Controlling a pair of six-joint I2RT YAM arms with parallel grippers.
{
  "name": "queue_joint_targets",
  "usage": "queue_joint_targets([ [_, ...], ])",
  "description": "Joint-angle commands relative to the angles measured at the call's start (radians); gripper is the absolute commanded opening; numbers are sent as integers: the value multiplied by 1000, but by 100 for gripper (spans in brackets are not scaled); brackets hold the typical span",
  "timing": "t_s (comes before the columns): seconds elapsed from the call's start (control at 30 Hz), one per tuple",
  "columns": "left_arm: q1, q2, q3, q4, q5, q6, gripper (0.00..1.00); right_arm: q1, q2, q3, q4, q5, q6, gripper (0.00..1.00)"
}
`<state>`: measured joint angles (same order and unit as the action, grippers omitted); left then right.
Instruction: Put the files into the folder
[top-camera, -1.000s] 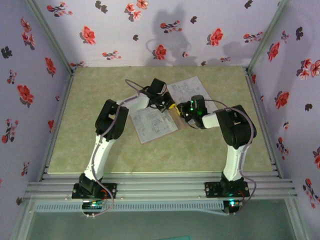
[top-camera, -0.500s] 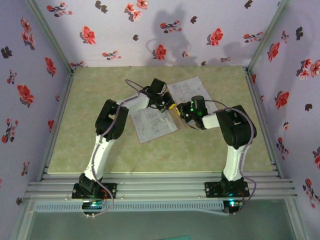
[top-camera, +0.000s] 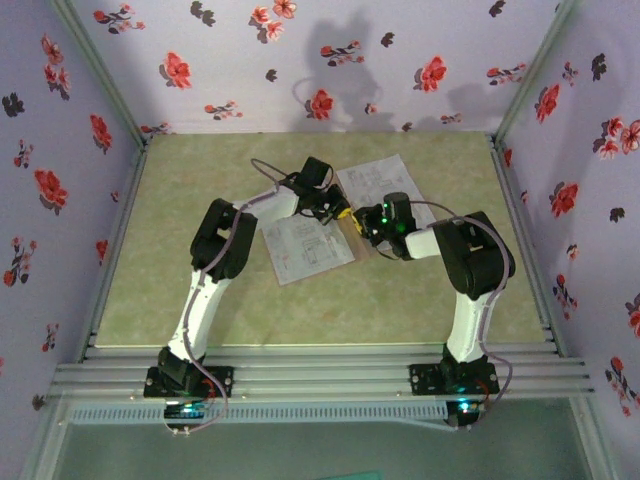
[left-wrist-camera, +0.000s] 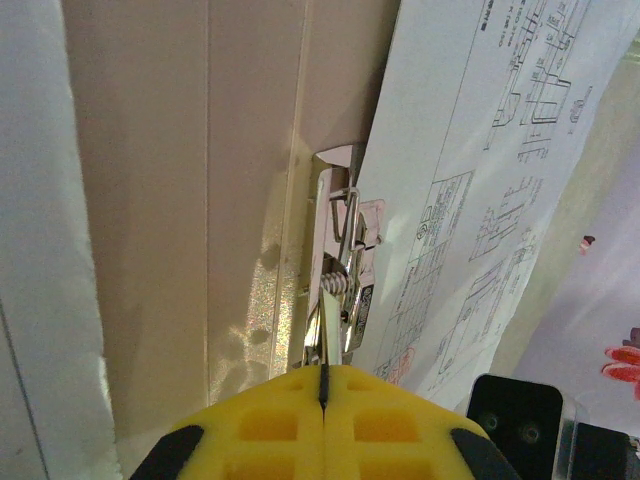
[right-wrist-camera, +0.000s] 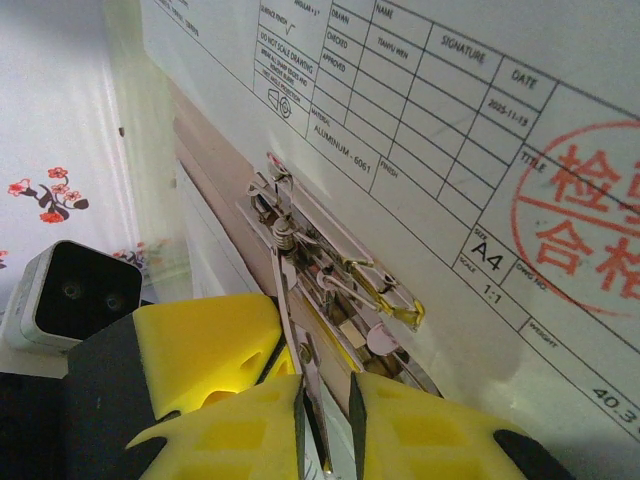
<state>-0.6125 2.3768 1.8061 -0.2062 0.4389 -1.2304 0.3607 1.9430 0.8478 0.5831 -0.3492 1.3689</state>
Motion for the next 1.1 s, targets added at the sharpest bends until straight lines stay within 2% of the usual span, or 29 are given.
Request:
queue_joint_targets([
  [0.0, -12, 67, -2, -87, -2, 25, 3, 13, -5, -24, -82, -30, -18, 20],
  [0.57, -12, 71, 5, -98, 3, 30, 3, 18, 4, -6, -107, -41, -21, 11],
  [0.7, -12, 70, 4, -101, 3, 31, 3, 18, 1, -9, -124, -33, -27, 0],
  [0.8, -10, 52, 6, -109, -3, 44, 4, 15, 0, -12, -156, -24, -47, 0],
  [0.87, -7, 20, 2, -115, -14, 48, 10, 8, -1, -20, -185, -15, -65, 0],
  [0.93, -4, -38, -8, -136, -53, 66, 22, -4, 8, -37, -185, -14, -74, 0],
  [1.07, -4, -166, -58, -170, -97, 112, 29, -12, 29, -54, -168, -24, -75, 0],
])
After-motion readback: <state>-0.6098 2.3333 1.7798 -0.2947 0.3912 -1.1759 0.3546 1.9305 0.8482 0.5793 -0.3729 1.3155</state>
